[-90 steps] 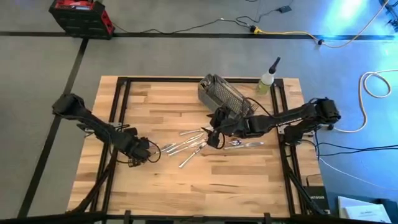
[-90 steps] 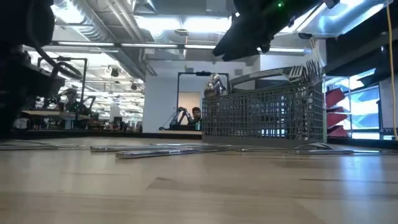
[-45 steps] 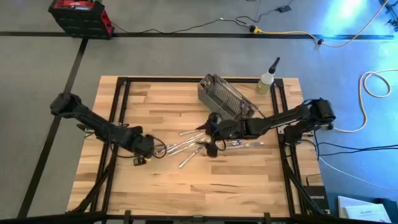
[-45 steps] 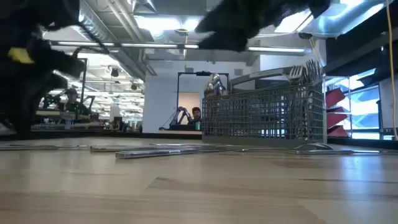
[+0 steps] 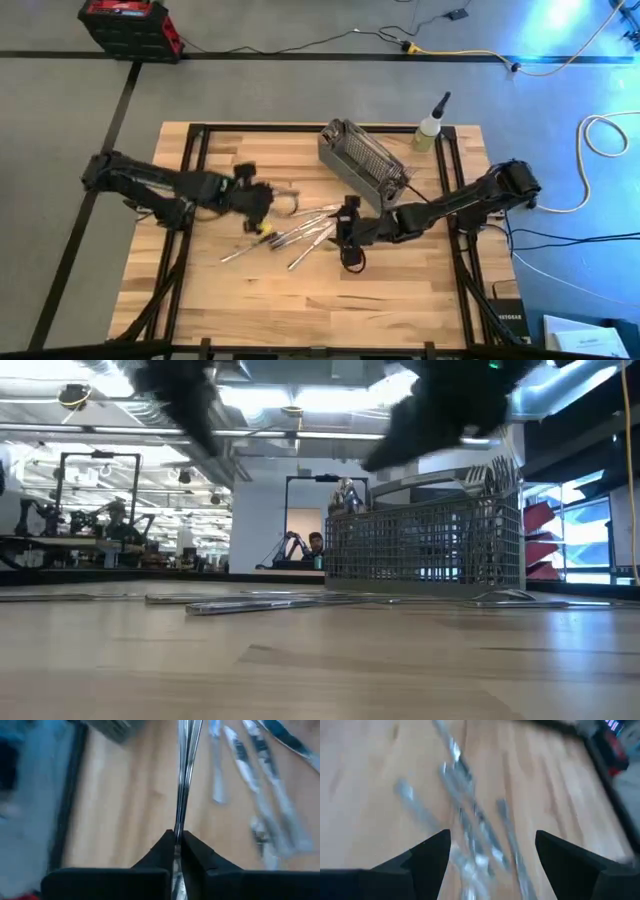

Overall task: Sort silverware
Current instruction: Put the silver spoon into the gray silverware organizer

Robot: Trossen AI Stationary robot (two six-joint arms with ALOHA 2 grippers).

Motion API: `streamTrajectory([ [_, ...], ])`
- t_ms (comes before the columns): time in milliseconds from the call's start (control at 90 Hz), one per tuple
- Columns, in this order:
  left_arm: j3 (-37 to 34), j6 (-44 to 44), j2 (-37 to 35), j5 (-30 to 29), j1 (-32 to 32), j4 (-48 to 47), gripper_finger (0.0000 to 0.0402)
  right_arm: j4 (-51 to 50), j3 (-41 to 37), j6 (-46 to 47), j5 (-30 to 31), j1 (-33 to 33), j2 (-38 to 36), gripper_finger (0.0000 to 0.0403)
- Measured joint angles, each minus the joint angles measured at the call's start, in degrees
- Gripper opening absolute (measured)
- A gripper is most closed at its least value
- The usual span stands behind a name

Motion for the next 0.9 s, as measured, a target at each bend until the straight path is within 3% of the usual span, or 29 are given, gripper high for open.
streamTrajectory([
  [144,9.9,20.9,7.2,-5.6,6.6,1.7,0.0002,-12.2,0.0,6.0,-0.5,0.8,-0.8,0.0275],
  [278,19.6,43.6,15.0,-18.2,10.2,3.6,0.0001,-18.7,0.0,11.6,-0.5,0.8,-0.9,0.0275],
  [378,23.7,67.0,19.2,-27.7,12.0,12.8,0.0001,-19.8,-0.1,13.5,-0.5,0.8,-0.9,0.0275],
  [456,24.5,88.0,21.5,-31.7,13.4,26.8,0.0001,-19.2,-0.5,13.6,-0.5,0.8,-0.9,0.0275],
  [533,24.5,106.5,22.9,-30.5,15.0,38.8,0.0001,-18.8,-0.9,13.8,-0.5,0.8,-0.9,0.0275],
  [667,24.6,120.9,24.7,-25.3,18.4,51.3,0.0001,-16.8,-2.3,14.7,-0.5,0.8,-0.9,0.0275],
  [789,24.5,131.1,26.1,-19.6,22.1,53.6,0.0001,-16.2,-3.3,15.2,-0.5,0.8,-0.9,0.0275],
  [900,24.5,146.2,26.6,-14.8,24.7,54.3,0.0001,-16.2,-3.9,15.8,-0.5,1.1,-0.9,0.0275],
])
